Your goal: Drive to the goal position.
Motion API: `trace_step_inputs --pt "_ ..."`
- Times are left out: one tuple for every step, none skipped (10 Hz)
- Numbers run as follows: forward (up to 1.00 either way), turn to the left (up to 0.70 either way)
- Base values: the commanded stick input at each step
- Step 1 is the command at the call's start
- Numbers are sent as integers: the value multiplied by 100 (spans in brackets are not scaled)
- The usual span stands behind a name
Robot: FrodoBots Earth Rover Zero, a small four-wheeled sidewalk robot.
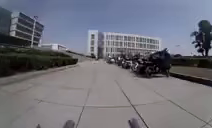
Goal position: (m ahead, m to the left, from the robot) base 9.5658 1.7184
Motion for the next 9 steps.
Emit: trace_step_inputs --pt "70 0" --pt "70 0" --pt "70 0" --pt "70 10" --pt "70 27" --pt "70 27" --pt "70 27" --pt "70 27" --pt "70 0"
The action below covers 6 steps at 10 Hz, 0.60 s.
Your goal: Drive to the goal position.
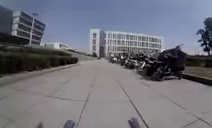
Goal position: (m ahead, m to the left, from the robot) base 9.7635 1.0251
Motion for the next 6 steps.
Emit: trace_step_inputs --pt "70 0" --pt "70 0" --pt "70 0" --pt "70 0" --pt "70 0" --pt "70 0"
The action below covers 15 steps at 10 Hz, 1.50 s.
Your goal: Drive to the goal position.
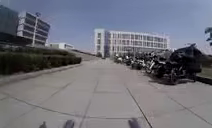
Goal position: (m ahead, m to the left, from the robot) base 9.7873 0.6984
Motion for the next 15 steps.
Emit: trace_step_inputs --pt "70 0" --pt "70 0" --pt "70 0" --pt "70 0" --pt "70 0" --pt "70 0" --pt "77 0" --pt "84 0" --pt "93 0" --pt "100 0" --pt "100 0" --pt "100 0" --pt "100 0" --pt "100 0" --pt "100 0"
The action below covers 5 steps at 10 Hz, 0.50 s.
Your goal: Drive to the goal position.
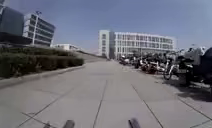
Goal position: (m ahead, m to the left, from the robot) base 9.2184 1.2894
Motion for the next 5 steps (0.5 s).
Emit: trace_step_inputs --pt "100 0" --pt "100 0" --pt "100 0" --pt "100 0" --pt "100 0"
